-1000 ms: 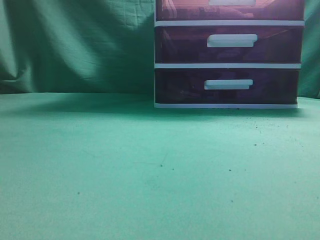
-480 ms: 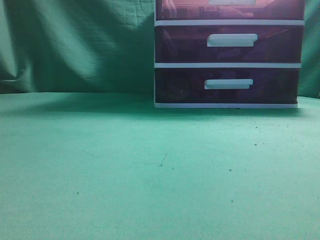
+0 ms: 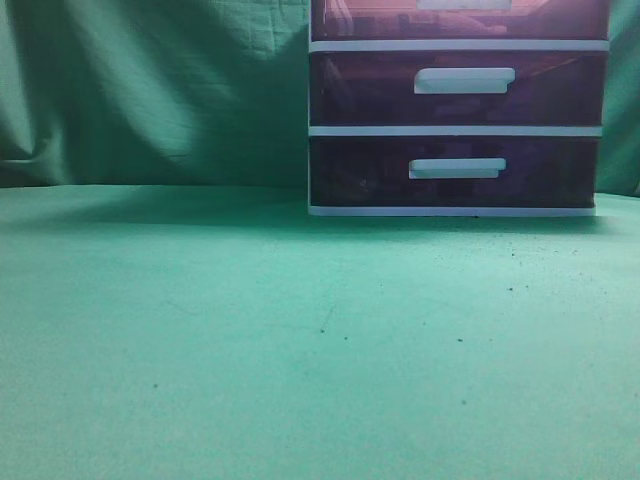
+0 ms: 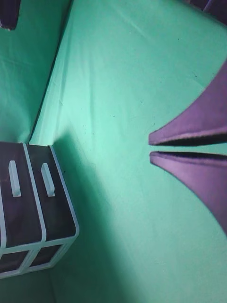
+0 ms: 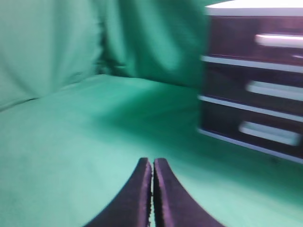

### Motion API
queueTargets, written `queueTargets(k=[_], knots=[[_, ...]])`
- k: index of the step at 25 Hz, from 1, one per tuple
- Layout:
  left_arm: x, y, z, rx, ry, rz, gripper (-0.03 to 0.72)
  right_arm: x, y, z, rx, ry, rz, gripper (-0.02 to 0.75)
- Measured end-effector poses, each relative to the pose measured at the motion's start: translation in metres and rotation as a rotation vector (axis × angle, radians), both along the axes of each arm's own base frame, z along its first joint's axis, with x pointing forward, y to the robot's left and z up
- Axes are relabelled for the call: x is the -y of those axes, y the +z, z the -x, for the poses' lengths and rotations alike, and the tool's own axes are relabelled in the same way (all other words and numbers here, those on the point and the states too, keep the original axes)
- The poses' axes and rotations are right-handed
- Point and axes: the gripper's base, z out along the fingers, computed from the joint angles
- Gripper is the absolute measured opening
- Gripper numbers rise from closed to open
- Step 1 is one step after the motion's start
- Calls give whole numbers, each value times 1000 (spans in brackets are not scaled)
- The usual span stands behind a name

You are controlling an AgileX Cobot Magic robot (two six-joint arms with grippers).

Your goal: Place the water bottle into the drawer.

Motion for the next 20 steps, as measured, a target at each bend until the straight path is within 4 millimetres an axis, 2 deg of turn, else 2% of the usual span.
queueTargets(k=[4, 10, 17, 20], knots=[[0, 0, 0, -1, 0, -1, 0, 17, -16, -7, -20, -202, -36, 0], [0, 0, 0, 0, 1, -2, 0, 43, -24, 6, 101, -389, -56, 0], [0, 0, 0, 0, 1, -2, 0, 56, -35, 23, 248, -567, 60, 0], [0, 0, 0, 0, 1, -2, 0, 55, -44, 26, 188, -577, 125, 0]])
